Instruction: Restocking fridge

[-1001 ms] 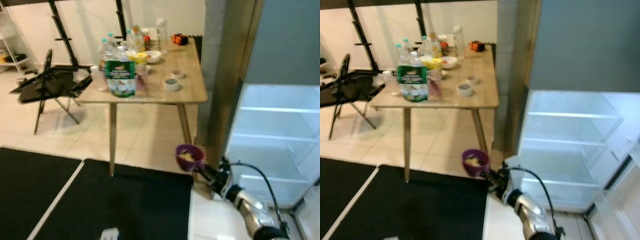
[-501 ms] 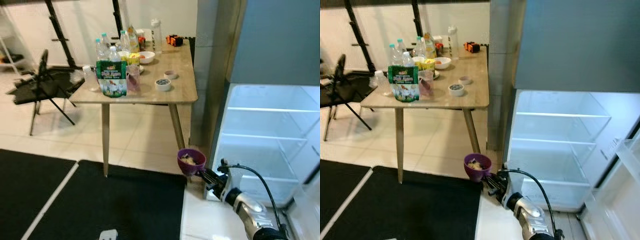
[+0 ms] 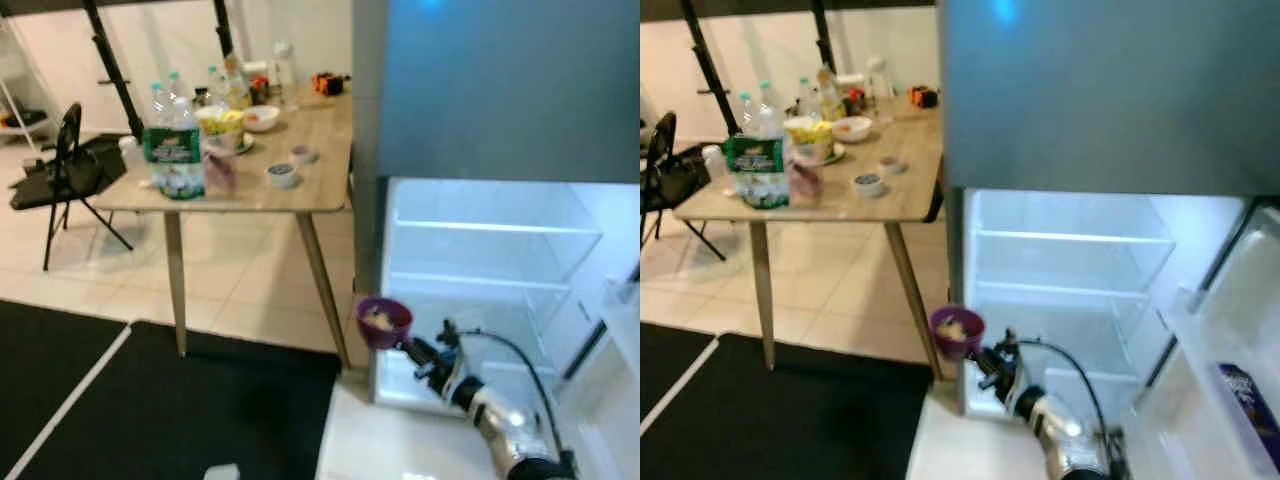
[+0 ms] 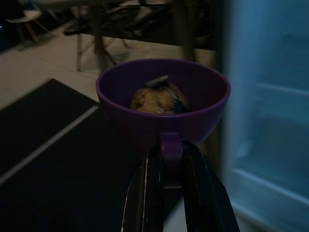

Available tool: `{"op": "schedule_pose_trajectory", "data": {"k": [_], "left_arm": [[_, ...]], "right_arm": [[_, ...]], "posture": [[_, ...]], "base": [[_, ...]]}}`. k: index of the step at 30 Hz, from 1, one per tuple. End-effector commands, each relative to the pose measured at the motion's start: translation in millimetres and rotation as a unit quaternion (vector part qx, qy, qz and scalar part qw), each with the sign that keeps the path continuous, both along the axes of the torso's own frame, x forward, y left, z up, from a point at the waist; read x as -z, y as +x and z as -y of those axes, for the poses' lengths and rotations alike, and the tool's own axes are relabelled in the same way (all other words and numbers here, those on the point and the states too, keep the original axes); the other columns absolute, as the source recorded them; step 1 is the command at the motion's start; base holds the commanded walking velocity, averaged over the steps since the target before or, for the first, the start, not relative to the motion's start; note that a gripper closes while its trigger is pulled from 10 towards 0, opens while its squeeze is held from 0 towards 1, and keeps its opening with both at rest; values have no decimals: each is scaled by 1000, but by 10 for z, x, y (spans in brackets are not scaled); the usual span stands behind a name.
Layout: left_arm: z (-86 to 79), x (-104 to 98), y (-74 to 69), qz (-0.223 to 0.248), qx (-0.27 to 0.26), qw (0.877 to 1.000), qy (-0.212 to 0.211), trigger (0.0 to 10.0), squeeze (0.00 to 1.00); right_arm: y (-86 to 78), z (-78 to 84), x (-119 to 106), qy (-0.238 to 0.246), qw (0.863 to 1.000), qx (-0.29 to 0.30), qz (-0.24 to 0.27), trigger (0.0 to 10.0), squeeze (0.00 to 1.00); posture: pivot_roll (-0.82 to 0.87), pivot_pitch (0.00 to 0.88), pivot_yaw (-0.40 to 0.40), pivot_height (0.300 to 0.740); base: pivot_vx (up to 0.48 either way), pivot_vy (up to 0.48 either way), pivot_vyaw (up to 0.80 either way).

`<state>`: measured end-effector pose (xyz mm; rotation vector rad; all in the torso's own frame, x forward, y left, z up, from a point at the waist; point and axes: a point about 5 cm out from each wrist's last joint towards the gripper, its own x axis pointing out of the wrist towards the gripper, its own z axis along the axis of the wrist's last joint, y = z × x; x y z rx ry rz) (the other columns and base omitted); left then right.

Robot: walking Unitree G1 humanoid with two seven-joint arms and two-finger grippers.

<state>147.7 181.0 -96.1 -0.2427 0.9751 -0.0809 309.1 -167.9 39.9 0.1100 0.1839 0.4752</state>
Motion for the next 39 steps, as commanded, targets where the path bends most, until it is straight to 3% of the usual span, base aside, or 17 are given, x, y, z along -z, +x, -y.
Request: {"op": "schedule_pose_trajectory", "data": {"k": [1, 17, 24, 33, 39], "left_arm": [[-50, 27, -76, -15, 6, 1000, 17, 10000, 0], [-48, 26, -65, -14, -18, 1000, 14, 10000, 0], [-56, 28, -72, -17, -9, 1000, 18, 10000, 0], [-75, 38, -107, -21, -12, 999, 21, 10000, 0], [-63, 45, -125, -22, -13, 999, 18, 10000, 0]], "right_arm": [[16, -90, -25, 9, 1000, -8, 11, 10000, 0], [22, -71, -9, 1, 1000, 5, 5, 10000, 0], [-51, 24, 115, -25, 999, 35, -23, 10000, 0], [-239, -147, 252, 13, 999, -35, -35, 10000, 0], [-238, -245, 197, 45, 996, -79, -21, 10000, 0]], "posture": [[-116, 31, 33, 740], [-113, 24, 32, 740], [-112, 8, 32, 740], [-102, 41, 47, 740], [-99, 45, 38, 740]], "base": [[0, -334, 0], [0, -85, 0], [0, 0, 0], [0, 0, 0], [0, 0, 0]]}}
